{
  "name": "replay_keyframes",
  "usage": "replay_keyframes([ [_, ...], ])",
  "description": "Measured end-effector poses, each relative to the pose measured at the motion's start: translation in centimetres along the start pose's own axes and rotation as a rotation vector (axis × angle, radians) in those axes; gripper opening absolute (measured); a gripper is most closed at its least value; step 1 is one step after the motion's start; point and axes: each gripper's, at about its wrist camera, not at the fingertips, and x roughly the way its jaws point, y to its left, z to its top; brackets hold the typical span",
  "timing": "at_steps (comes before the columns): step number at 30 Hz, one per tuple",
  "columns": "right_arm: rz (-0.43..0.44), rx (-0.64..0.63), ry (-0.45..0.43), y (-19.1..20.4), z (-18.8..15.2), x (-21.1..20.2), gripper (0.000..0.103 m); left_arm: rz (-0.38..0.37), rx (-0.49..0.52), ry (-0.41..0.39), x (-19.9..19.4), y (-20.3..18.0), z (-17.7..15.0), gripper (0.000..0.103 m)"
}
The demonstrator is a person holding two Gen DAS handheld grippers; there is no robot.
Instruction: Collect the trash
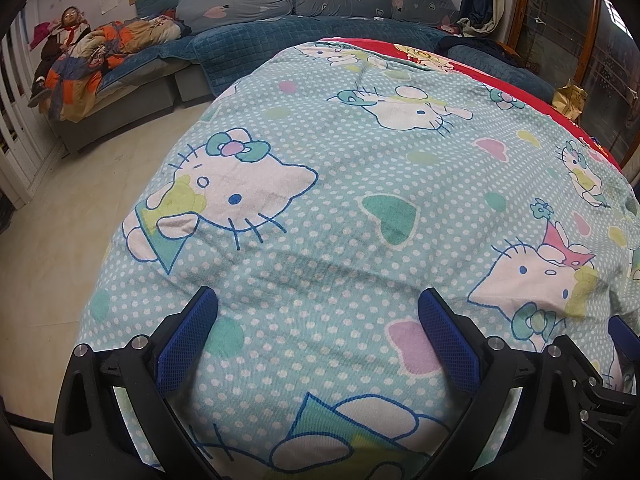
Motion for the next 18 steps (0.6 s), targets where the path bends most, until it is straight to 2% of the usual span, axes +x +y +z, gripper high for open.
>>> replay_keyframes([
  [18, 0.0, 0.0, 0.0, 0.02, 0.01, -0.02, 0.094, 0.005, 0.003, 0.001, -0.01, -0.01, 0.02, 0.098],
])
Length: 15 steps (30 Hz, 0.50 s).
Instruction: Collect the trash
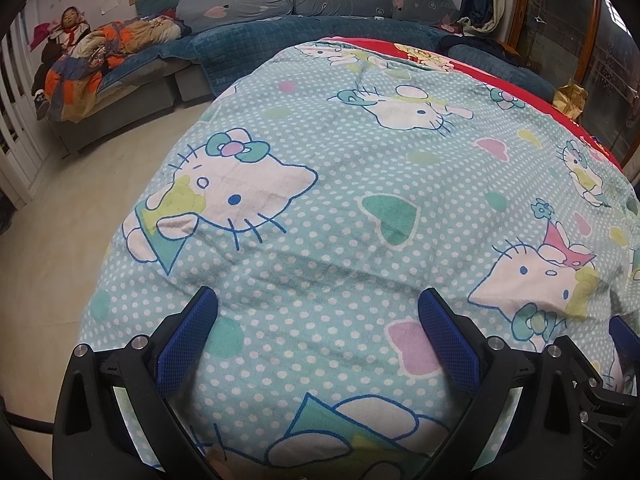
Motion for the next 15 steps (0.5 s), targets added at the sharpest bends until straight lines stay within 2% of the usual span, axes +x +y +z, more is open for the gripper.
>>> replay_keyframes([
  [15, 0.006, 0.004, -0.001, -0.07, -0.02, 0.1, 0.094, -0.009, -0.008, -0.003, -0.06, -0.01, -0.02, 0.098],
])
